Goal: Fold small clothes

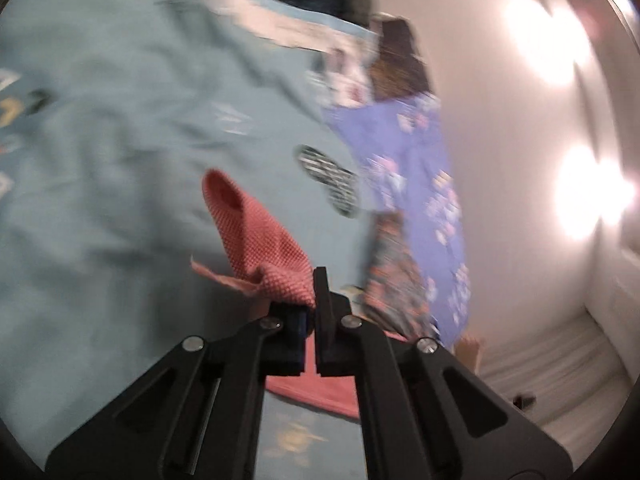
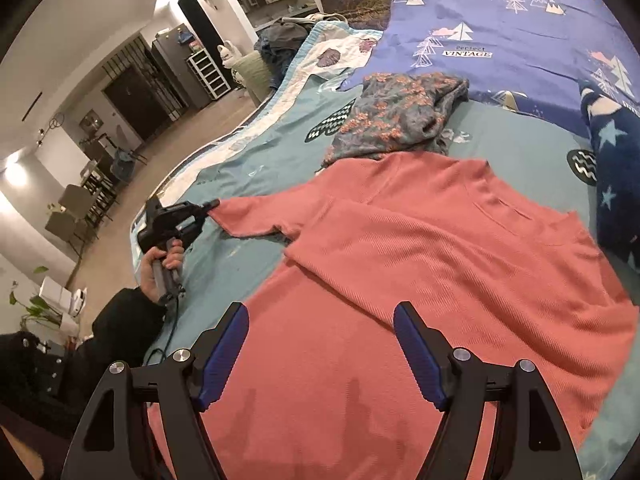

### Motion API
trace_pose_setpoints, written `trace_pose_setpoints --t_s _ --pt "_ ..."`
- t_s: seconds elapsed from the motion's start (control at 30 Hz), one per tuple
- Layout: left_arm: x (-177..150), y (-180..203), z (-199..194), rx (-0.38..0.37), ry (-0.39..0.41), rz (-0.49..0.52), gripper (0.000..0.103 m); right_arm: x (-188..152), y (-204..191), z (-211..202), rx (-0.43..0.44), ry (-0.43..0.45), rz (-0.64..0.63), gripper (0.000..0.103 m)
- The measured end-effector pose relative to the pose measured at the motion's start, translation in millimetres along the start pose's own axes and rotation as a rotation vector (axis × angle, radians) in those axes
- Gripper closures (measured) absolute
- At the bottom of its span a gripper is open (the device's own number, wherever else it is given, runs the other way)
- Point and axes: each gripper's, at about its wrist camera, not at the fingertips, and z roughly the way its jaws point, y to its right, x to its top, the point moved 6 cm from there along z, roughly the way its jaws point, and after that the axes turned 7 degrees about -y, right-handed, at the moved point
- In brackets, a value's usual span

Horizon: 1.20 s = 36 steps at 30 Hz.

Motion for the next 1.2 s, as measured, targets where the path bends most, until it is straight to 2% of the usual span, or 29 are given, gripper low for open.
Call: trace_pose_setpoints --t_s 0.07,0.17,0.27,0.4,0.53,0.57,0.63,0.67,0.7,0.73,0.77,0.87,0.9,1.0,1.17,1.2 --pt "-14.5 32.1 7.1 -0.015 -0.035 0.093 0.1 8.0 -0.7 4.5 0.008 -0.008 0.022 0.026" --pt "-53.6 89.0 21.4 -0.014 -0.099 0.298 0.1 19.6 0.1 11.6 0.135 -0.017 0.108 0.026" --pt "-95.4 130.9 36.3 -0.01 -0.162 0.467 0.1 26.9 5.1 16.7 0.211 0.0 0.196 0.025" --pt "-141.5 154.2 58.9 0.028 -0.261 0.607 0.1 34.6 6.7 35.0 0.139 -0.018 0.232 0.021" --pt "-189.1 144.5 75.9 0.103 -0.365 0.714 0.1 40.6 3.7 61.0 0.172 -0.084 0.267 0.021" --pt "-196.8 141.1 79.0 0.115 -0.391 0.73 0.1 41.3 6.5 65.6 0.161 -0.098 0.282 0.021" --pt "-200.5 127.1 84.7 0.112 -0.483 0.68 0.099 43.8 15.1 75.7 0.122 -0.111 0.337 0.02" --pt "-200.1 127.2 85.9 0.102 -0.49 0.662 0.098 44.6 18.1 80.1 0.136 -0.117 0.365 0.02" --pt "-197.8 125.0 84.0 0.075 -0.505 0.635 0.094 46.8 20.0 84.4 0.164 -0.126 0.393 0.02" --pt "-196.5 122.8 82.3 0.051 -0.522 0.607 0.084 51.0 20.1 88.0 0.193 -0.141 0.411 0.02" --pt "-197.4 121.6 81.1 0.033 -0.526 0.587 0.082 55.0 18.9 89.6 0.19 -0.152 0.41 0.02" --pt "-197.9 117.1 77.8 0.042 -0.515 0.568 0.082 76.5 10.0 85.8 0.054 -0.137 0.335 0.02" --pt "-198.5 118.9 77.7 0.042 -0.513 0.565 0.082 79.8 4.6 87.3 0.048 -0.147 0.311 0.02" --pt "-201.3 121.9 77.2 0.049 -0.513 0.57 0.082 84.4 -12.2 102.4 0.133 -0.216 0.31 0.021" --pt "-202.5 125.3 80.9 0.071 -0.508 0.587 0.081 85.2 -24.1 131.2 0.086 -0.289 0.318 0.022" --pt "-202.4 125.7 80.3 0.074 -0.508 0.584 0.081 82.9 -23.1 138.5 0.076 -0.303 0.336 0.031"
